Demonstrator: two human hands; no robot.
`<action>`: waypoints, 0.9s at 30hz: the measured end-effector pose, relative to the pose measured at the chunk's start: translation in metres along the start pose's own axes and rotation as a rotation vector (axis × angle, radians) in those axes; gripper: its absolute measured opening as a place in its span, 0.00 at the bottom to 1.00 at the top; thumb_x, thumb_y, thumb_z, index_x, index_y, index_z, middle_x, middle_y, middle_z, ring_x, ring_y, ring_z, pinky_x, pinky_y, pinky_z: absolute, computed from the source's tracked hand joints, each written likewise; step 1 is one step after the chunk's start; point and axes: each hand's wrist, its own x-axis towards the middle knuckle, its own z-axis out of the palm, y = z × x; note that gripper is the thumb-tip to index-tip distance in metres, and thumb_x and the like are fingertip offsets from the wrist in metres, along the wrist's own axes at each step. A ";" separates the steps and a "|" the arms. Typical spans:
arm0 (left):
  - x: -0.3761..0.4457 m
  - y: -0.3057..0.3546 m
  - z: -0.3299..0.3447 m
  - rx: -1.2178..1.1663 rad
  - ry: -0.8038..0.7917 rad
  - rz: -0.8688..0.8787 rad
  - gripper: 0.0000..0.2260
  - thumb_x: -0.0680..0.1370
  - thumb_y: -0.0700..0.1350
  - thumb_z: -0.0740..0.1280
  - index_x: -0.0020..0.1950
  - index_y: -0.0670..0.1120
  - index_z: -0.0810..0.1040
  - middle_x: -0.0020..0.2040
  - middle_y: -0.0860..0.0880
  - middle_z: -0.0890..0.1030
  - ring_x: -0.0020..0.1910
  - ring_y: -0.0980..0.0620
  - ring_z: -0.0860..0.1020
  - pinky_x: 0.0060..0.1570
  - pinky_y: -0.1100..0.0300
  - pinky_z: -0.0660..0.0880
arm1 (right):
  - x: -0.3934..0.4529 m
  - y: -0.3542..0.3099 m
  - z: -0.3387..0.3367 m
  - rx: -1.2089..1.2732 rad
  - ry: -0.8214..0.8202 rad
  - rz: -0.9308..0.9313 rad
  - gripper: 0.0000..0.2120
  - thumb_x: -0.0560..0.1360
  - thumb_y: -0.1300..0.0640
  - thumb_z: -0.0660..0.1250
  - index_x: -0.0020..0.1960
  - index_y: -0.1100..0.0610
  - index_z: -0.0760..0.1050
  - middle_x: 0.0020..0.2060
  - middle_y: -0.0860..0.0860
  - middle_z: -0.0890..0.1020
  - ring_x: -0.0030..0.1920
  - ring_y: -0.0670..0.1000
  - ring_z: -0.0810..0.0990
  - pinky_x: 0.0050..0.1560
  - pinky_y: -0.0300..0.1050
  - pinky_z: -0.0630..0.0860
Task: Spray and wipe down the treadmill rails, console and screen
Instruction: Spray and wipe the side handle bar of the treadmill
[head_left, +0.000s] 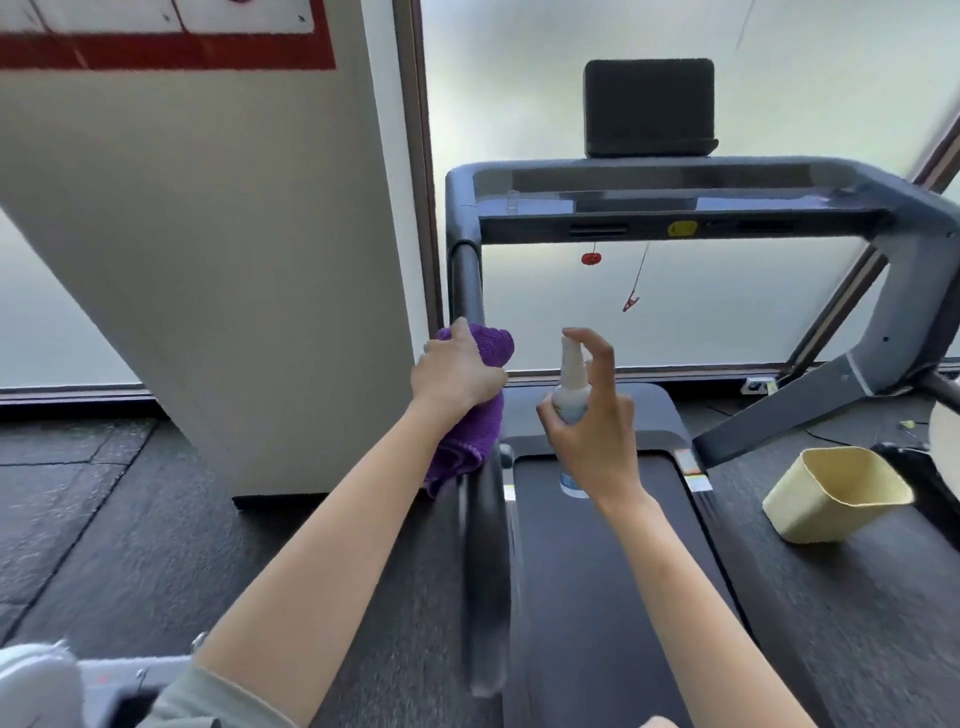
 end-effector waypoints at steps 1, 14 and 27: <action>0.000 -0.001 0.002 0.037 0.006 -0.010 0.32 0.74 0.51 0.66 0.74 0.47 0.57 0.64 0.39 0.72 0.60 0.38 0.73 0.48 0.55 0.65 | 0.006 0.006 0.000 0.039 -0.024 -0.013 0.33 0.71 0.69 0.68 0.67 0.43 0.61 0.37 0.39 0.72 0.28 0.46 0.69 0.32 0.36 0.70; -0.016 0.039 -0.002 0.105 0.066 -0.407 0.34 0.77 0.62 0.62 0.78 0.52 0.52 0.66 0.42 0.70 0.58 0.37 0.76 0.54 0.50 0.71 | 0.114 0.016 -0.066 0.186 -0.463 0.031 0.34 0.71 0.69 0.69 0.66 0.39 0.62 0.32 0.35 0.68 0.30 0.43 0.73 0.36 0.31 0.70; 0.075 0.052 0.007 0.134 0.213 -0.564 0.29 0.78 0.64 0.59 0.74 0.52 0.60 0.62 0.45 0.75 0.53 0.41 0.78 0.50 0.51 0.72 | 0.204 0.060 0.003 0.208 -0.668 -0.027 0.31 0.73 0.67 0.68 0.65 0.41 0.62 0.30 0.38 0.67 0.27 0.46 0.69 0.34 0.45 0.73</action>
